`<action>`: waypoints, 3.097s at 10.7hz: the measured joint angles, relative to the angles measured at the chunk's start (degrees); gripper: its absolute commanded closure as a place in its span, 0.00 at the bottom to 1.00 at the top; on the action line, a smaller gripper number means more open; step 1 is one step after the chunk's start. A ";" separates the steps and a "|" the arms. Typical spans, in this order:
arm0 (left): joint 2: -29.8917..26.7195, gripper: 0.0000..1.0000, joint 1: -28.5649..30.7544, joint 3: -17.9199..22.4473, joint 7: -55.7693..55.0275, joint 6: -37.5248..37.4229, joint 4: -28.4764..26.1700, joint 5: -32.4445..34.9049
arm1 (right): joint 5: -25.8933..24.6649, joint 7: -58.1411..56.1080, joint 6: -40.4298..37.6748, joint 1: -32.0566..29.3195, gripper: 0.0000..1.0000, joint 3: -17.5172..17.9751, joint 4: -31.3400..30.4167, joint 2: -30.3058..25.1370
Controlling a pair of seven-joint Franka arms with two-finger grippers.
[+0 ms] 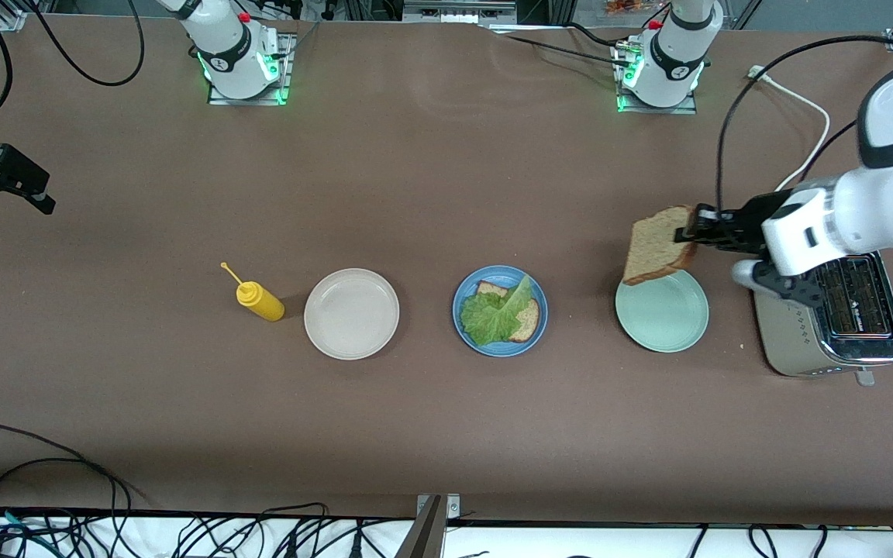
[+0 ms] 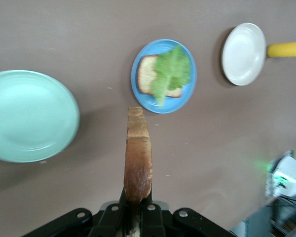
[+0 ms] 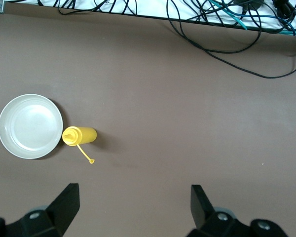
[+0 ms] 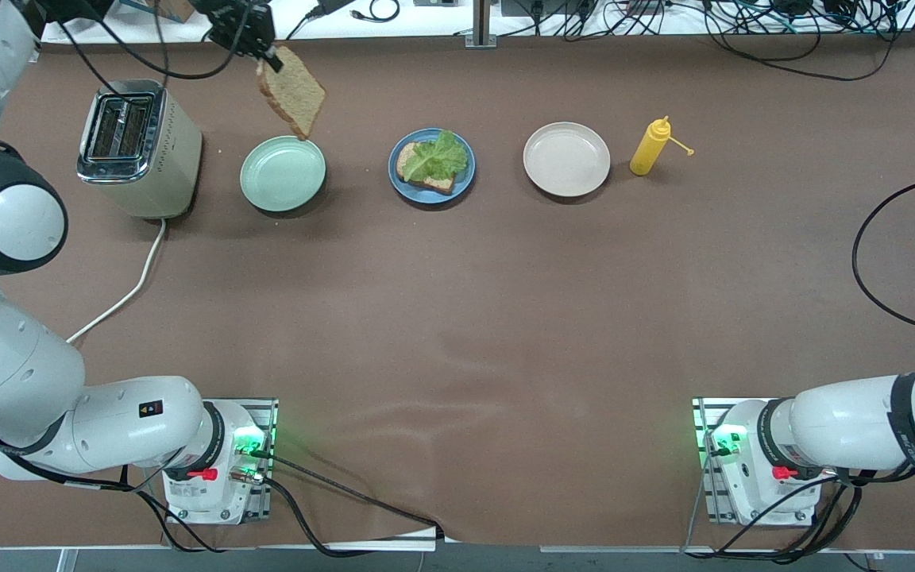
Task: Make sandwich in blue plate with both arms
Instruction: 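Lift the bread slice out and carry it to the blue plate, then lay the bread on the lettuce and open the left gripper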
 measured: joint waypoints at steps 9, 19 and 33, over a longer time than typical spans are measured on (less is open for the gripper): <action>21.20 1.00 -4.52 -0.07 0.67 18.06 -0.34 -25.48 | 0.00 0.00 -0.37 -0.02 0.00 -0.10 0.17 0.02; 29.13 0.02 -9.17 -0.04 4.52 22.71 -2.24 -31.36 | 0.00 0.00 -0.55 -0.01 0.00 -1.19 0.27 0.02; 24.08 0.00 -8.22 0.50 15.92 23.34 4.17 -8.17 | 0.00 0.00 -0.63 0.01 0.00 -1.18 0.31 0.04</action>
